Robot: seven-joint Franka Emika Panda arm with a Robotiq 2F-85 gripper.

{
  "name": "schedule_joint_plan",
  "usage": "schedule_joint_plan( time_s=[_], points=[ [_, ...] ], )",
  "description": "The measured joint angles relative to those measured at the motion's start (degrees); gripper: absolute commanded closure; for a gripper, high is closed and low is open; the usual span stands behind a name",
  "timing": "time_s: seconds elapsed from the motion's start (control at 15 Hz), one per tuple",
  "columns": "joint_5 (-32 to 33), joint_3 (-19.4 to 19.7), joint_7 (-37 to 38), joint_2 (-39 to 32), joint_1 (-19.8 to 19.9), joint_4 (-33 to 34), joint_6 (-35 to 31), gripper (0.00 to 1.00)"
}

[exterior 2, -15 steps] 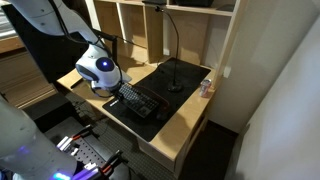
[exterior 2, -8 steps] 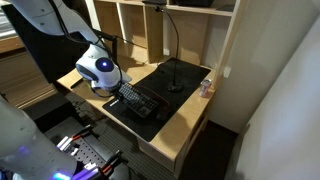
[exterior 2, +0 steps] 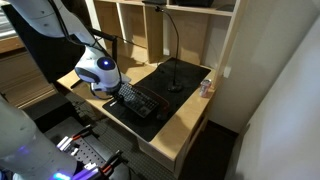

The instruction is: Press the space key on the keyboard

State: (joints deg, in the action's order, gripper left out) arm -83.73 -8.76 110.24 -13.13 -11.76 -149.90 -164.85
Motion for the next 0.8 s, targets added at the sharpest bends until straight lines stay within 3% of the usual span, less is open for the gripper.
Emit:
schedule_joint_plan(
  time_s=[0.4,0.8],
  points=[
    [-5.47,-0.01,-6.94,0.22,0.02,1.61,-0.47,0.00],
    [-6.79,-0.01,-8.38,0.24,0.02,1.82,-0.49,0.00]
  ],
)
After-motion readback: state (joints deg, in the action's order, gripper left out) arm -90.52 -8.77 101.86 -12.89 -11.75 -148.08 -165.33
